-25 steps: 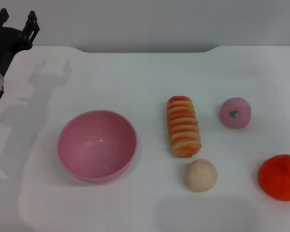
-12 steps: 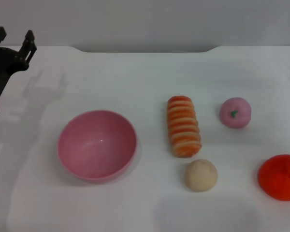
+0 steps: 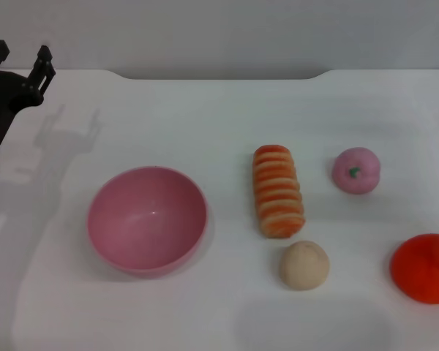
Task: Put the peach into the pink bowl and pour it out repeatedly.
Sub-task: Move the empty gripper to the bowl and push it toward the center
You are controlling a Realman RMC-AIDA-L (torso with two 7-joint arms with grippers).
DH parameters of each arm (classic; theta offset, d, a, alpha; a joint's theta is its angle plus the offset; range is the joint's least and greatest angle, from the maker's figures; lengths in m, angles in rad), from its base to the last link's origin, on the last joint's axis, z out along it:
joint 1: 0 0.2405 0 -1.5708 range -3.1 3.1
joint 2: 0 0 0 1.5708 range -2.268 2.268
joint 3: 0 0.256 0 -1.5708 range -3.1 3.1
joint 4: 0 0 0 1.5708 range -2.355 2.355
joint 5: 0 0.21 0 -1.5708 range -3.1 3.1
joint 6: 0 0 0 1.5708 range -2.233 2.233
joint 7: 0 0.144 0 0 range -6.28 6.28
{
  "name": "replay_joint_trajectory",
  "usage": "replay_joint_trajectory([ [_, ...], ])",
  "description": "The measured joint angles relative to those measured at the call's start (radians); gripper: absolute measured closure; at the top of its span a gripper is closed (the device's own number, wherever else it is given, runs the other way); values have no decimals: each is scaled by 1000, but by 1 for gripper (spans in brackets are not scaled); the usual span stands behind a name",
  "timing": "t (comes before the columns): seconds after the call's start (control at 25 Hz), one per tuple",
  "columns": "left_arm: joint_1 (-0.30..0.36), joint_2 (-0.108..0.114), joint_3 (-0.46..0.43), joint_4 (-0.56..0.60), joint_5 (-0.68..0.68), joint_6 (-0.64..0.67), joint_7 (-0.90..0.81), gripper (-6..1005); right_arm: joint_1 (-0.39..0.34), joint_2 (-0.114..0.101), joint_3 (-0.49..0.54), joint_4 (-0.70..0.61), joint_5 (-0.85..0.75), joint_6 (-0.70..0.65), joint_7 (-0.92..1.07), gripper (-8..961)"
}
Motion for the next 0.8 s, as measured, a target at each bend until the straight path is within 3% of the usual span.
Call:
replay_joint_trajectory([
  [0.8,-48,-2,0,-28,-3,-31,-26,306,3,-3,-11,8,-10,8,28,547],
])
